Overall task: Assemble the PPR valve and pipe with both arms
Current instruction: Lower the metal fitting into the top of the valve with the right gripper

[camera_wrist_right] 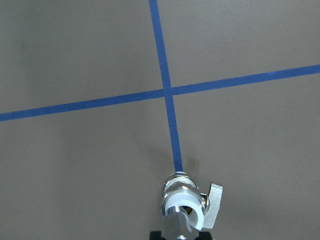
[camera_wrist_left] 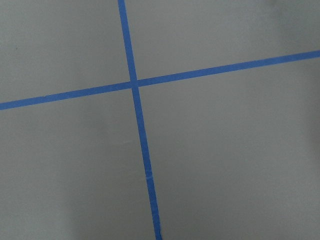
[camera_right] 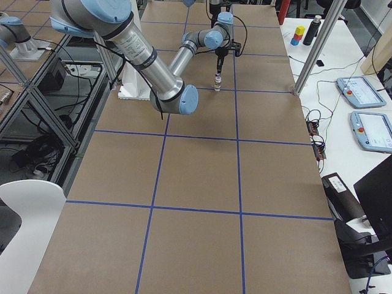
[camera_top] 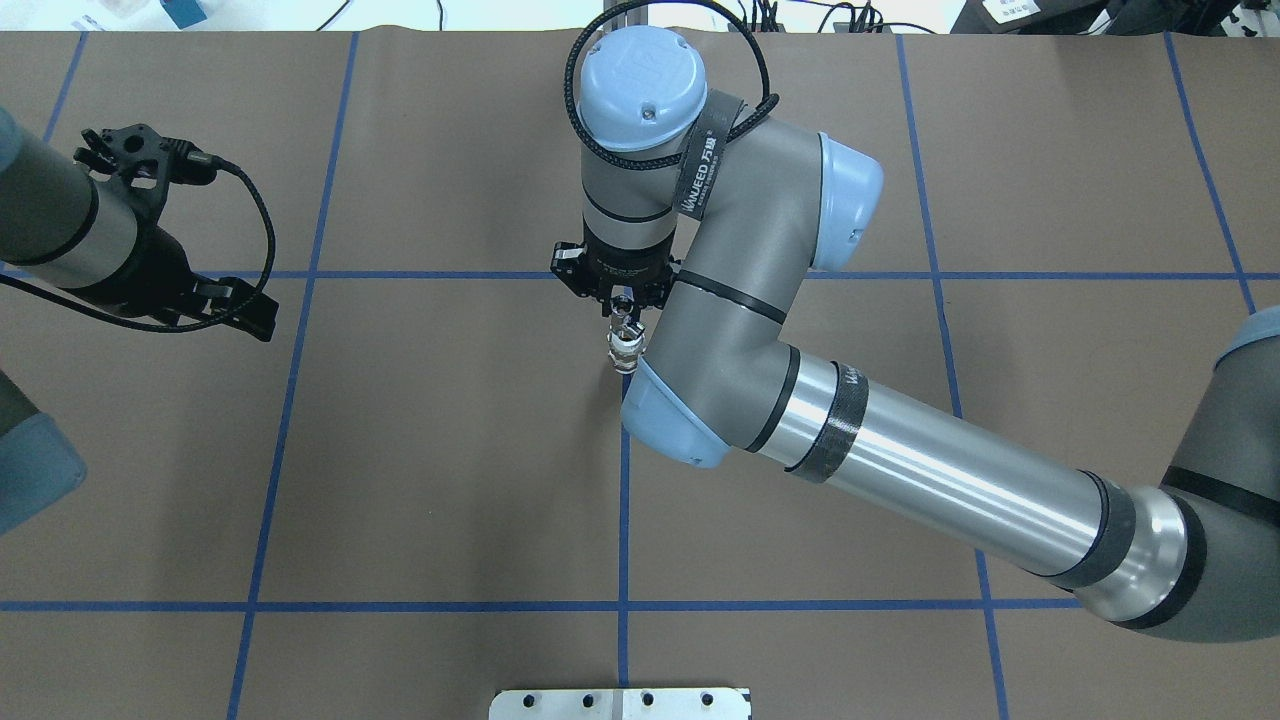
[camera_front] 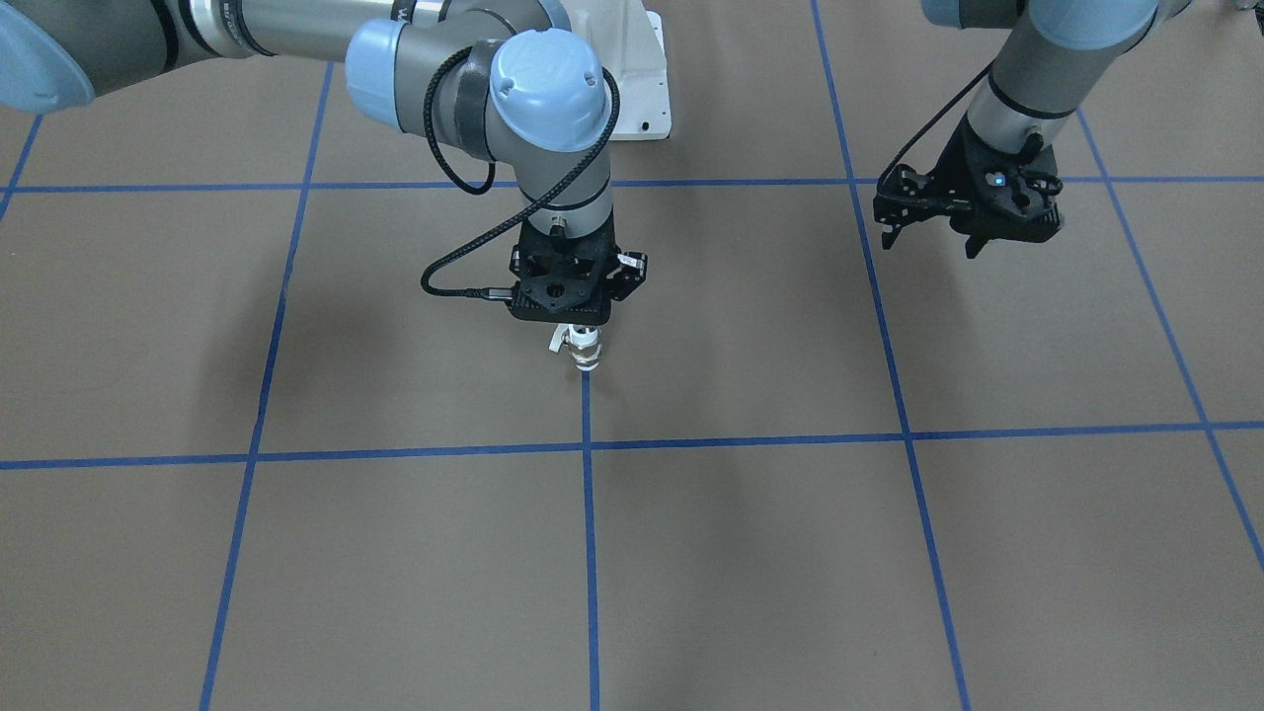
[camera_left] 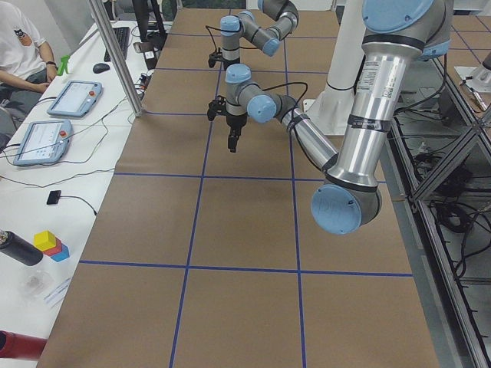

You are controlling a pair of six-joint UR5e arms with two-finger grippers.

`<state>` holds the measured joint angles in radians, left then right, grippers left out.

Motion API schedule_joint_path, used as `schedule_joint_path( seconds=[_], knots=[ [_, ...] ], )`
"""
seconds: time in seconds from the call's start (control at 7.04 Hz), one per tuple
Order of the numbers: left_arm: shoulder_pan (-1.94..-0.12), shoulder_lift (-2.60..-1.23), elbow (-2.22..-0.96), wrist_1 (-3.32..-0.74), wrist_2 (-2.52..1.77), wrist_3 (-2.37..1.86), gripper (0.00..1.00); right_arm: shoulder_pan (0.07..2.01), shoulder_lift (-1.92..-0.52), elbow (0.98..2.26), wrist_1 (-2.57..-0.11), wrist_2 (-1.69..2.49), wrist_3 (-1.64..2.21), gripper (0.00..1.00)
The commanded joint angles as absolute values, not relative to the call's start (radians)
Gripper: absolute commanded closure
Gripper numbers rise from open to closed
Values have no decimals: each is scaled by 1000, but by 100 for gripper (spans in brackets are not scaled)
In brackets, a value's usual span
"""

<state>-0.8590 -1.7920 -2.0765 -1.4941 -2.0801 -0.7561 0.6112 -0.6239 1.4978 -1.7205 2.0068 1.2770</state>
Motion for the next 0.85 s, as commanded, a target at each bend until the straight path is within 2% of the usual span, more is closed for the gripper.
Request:
schedule_joint_path(
  seconds=[0.0, 0.71],
  knots=[
    [-858, -1793, -2075, -1494, -2080, -756, 1, 611, -620, 1497, -1736, 2005, 1273, 100],
    [-857, -1793, -2072, -1494, -2082, -756, 1, 607, -620, 1494, -1736, 1997, 1270, 100]
  ],
)
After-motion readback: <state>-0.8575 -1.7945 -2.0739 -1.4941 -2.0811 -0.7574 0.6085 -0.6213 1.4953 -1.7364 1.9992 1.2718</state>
